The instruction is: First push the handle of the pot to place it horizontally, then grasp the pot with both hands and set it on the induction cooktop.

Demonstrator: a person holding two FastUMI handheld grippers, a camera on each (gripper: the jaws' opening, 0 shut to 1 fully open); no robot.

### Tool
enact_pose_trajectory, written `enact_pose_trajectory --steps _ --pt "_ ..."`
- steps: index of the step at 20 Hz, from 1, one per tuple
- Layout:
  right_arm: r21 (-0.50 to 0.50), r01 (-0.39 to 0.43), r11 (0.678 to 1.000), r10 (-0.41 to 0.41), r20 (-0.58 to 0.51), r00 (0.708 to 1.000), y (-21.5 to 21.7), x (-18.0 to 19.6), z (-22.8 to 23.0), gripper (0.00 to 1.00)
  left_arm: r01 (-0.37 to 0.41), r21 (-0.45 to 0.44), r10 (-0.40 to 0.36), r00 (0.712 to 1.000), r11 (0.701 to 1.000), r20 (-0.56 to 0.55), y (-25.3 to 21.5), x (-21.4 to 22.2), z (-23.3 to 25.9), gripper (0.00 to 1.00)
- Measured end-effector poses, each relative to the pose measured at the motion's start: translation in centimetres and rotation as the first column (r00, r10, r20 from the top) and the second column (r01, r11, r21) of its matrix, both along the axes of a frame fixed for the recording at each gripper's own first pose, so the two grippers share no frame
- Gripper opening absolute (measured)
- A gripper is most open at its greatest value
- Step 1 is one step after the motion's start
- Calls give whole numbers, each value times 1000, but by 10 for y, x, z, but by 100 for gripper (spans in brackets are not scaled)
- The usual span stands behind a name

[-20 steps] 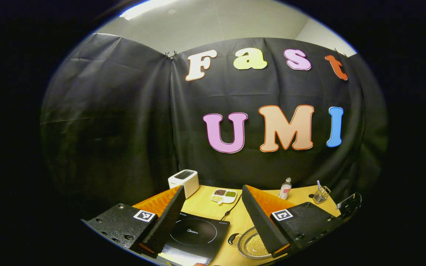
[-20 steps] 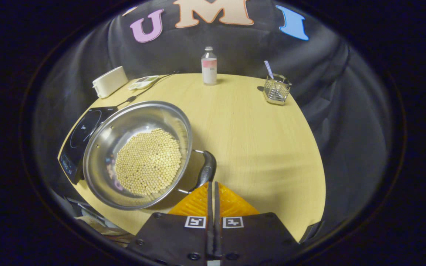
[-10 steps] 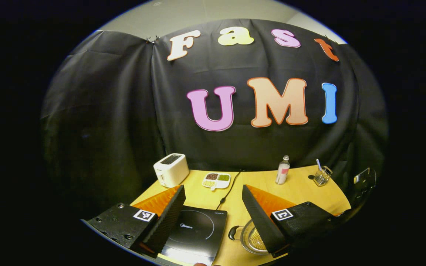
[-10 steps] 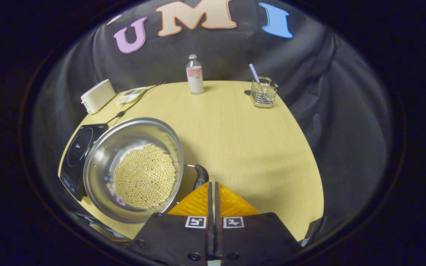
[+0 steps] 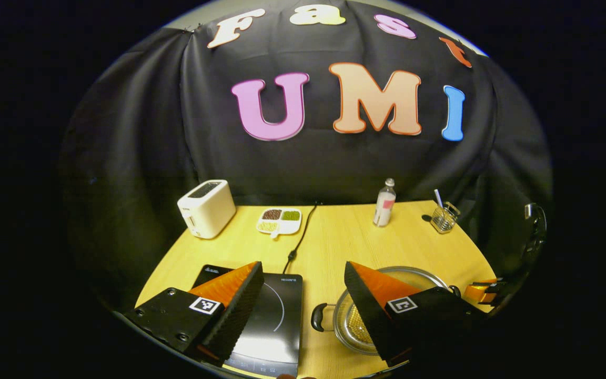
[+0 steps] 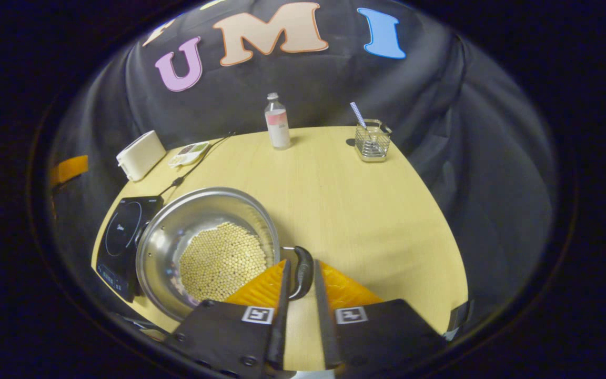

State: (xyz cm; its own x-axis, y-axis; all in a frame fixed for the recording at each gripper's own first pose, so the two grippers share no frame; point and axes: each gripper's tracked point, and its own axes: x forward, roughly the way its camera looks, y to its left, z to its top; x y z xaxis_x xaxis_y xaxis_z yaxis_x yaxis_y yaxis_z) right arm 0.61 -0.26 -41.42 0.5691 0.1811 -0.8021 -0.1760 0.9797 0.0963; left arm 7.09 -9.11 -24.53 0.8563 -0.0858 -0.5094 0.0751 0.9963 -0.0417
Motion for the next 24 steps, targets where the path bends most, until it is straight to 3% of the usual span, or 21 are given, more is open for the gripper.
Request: enact_pose_trajectory --steps 3,4,8,11,12,15,24 --pt "1 16 1000 -16 -4 1000 3 4 -2 42 35 -16 -36 997 999 -74 -8 1 -26 100" --pt "1 23 1000 -23 -6 1000 4 7 -2 58 47 -22 -49 994 999 -98 -10 0 -34 100" --pt "1 48 999 -48 -19 999 7 13 -7 71 88 -47 -95 977 995 -189 -16 -1 -69 100" --pt "-1 68 998 -68 -35 997 8 17 -13 92 101 -74 -117 958 992 -261 -21 -4 -95 100" --pt "-1 73 997 -73 -44 996 8 17 -14 90 99 -85 -119 952 991 -282 -22 -5 -102 100" --pt "-21 78 997 -80 -68 995 8 18 -25 97 85 -113 -120 928 990 -353 -24 -9 -123 100" --pt "-44 77 996 -83 -133 988 10 16 -44 98 85 -128 -136 871 988 -472 -32 -14 -158 100"
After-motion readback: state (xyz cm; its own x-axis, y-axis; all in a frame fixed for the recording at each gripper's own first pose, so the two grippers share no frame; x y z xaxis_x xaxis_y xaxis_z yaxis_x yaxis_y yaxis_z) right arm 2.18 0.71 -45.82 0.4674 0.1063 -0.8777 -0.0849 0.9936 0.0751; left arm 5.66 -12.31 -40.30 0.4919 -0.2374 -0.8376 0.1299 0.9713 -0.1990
